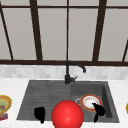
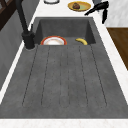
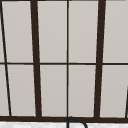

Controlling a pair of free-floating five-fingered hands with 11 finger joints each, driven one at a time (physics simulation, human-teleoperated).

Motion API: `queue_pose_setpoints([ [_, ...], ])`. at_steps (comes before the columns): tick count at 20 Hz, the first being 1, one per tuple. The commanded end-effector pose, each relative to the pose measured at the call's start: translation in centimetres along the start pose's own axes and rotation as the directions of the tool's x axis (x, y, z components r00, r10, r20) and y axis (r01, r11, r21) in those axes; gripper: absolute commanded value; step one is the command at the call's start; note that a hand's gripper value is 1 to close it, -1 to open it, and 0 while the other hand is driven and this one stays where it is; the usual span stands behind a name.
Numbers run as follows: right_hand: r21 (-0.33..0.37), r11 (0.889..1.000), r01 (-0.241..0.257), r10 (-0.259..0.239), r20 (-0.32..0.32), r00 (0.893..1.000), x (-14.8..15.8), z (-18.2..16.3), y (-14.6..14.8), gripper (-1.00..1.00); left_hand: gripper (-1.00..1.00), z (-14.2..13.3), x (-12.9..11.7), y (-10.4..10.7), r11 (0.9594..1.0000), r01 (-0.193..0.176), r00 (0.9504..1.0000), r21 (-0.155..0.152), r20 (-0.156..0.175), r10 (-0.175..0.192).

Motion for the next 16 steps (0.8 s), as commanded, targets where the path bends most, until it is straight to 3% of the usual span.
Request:
queue_pose_setpoints([
  [1, -0.052, 0.999, -0.007, 0.01, 0.049, 0.999, 1.4, -1.5, -0.4, -1.0, 0.0, 0.0, 0.0, 0.0, 1.0, 0.0, 1.0, 0.0, 0.0, 0.0],
  [8, -0.175, 0.984, -0.022, 0.029, 0.037, 0.999, 5.5, -4.4, -0.3, -1.0, 0.0, 0.0, 0.0, 0.0, 1.0, 0.003, 1.0, 0.002, -0.001, -0.003],
  [13, -0.269, 0.963, -0.017, 0.046, 0.101, 0.994, 7.2, -5.1, -0.1, -1.0, 0.0, 0.0, 0.0, 0.0, 1.0, 0.003, 1.0, 0.003, -0.002, -0.003],
  [14, -0.262, 0.965, -0.029, 0.061, 0.116, 0.991, 7.3, -5.3, -0.2, -1.0, 0.0, 0.0, 0.0, 0.0, 1.0, 0.004, 1.0, 0.003, -0.002, -0.004],
  [15, -0.206, 0.976, -0.076, 0.096, 0.089, 0.991, 8.1, -5.2, 0.0, -1.0, 0.0, 0.0, 0.0, 0.0, 1.0, 0.004, 1.0, 0.003, -0.002, -0.004],
  [16, -0.223, 0.975, -0.009, 0.027, 0.077, 0.997, 7.0, -5.0, -0.3, -1.0, 0.0, 0.0, 0.0, 0.0, 1.0, 0.004, 1.0, 0.003, -0.002, -0.004],
])
